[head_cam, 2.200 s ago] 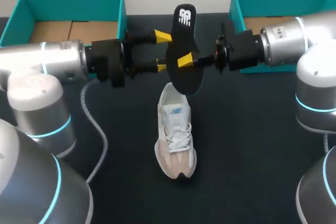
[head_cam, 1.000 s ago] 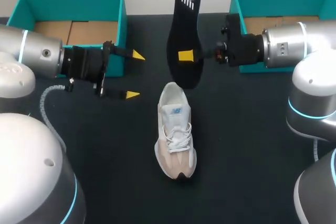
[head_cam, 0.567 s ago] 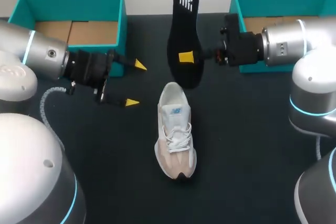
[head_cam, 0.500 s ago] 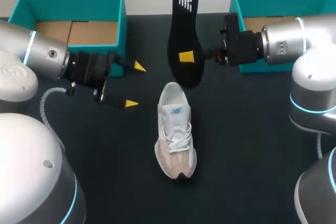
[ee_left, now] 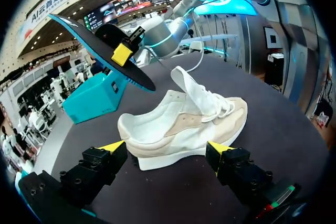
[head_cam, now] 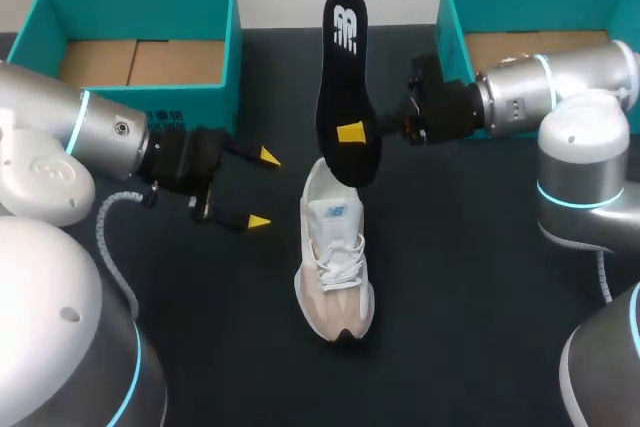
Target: Take the shoe out of the shoebox, open the shoe tongue, remove and reinsert the insole, then place the shoe into the shoebox
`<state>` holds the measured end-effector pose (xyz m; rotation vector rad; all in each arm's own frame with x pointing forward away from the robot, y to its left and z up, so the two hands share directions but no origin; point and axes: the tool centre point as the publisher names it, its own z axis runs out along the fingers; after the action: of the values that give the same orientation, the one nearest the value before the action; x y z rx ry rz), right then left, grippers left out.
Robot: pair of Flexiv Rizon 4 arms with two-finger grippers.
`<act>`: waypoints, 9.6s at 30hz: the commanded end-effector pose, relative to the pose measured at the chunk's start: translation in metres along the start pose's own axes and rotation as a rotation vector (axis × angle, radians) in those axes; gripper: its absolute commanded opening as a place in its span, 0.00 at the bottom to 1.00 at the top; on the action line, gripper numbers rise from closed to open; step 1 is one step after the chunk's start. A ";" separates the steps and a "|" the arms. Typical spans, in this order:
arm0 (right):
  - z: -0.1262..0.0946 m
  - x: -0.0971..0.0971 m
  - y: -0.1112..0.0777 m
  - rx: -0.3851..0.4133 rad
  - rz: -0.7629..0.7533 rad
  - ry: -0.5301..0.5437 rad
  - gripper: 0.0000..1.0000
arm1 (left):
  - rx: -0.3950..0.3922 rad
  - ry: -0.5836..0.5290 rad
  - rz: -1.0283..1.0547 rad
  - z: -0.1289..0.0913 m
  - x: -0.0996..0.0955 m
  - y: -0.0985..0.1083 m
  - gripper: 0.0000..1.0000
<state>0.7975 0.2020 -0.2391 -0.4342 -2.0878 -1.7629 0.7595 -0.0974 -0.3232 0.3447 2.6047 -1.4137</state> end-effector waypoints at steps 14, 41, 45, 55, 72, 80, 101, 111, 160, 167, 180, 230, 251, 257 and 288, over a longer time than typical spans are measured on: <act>0.020 -0.012 -0.010 0.002 0.007 0.060 0.00 | -0.074 0.008 -0.040 0.016 0.008 -0.008 1.00; 0.038 -0.036 -0.036 0.040 -0.004 0.088 0.00 | -0.080 -0.030 -0.089 0.027 -0.006 -0.005 1.00; 0.039 -0.038 -0.044 0.048 -0.006 0.089 0.00 | -0.080 -0.030 -0.089 0.027 -0.006 -0.005 1.00; 0.043 -0.034 -0.065 0.065 0.018 0.086 0.00 | -0.080 -0.030 -0.089 0.027 -0.006 -0.005 1.00; 0.052 -0.012 -0.107 0.093 0.156 0.065 0.00 | -0.080 -0.030 -0.089 0.027 -0.006 -0.005 1.00; 0.049 -0.005 -0.115 0.127 0.231 0.055 0.00 | -0.080 -0.030 -0.089 0.027 -0.006 -0.005 1.00; 0.053 -0.001 -0.095 0.124 0.142 -0.005 0.37 | -0.080 -0.030 -0.089 0.027 -0.006 -0.005 1.00; 0.046 -0.017 -0.075 0.148 0.085 -0.003 0.35 | -0.080 -0.030 -0.089 0.027 -0.006 -0.005 1.00; 0.043 -0.018 -0.082 0.247 0.179 0.032 0.11 | -0.080 -0.030 -0.089 0.027 -0.006 -0.005 1.00; 0.048 -0.022 -0.091 0.291 0.230 0.085 0.00 | -0.080 -0.030 -0.089 0.027 -0.006 -0.005 1.00; 0.053 0.005 -0.129 0.291 0.361 0.097 0.00 | -0.080 -0.030 -0.089 0.027 -0.006 -0.005 1.00; 0.046 0.012 -0.121 0.351 0.411 0.041 0.03 | -0.080 -0.030 -0.089 0.027 -0.006 -0.005 1.00; 0.036 -0.008 -0.075 0.396 0.274 -0.014 0.29 | -0.080 -0.030 -0.089 0.027 -0.006 -0.005 1.00; 0.029 -0.013 -0.068 0.387 0.241 -0.041 0.21 | -0.080 -0.030 -0.089 0.027 -0.006 -0.005 1.00; 0.044 -0.016 -0.058 0.430 0.207 -0.015 0.31 | -0.080 -0.030 -0.089 0.027 -0.006 -0.005 1.00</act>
<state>0.7829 0.2365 -0.3110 -0.5085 -2.2386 -1.1678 0.7651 -0.1227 -0.3323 0.1984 2.6703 -1.3304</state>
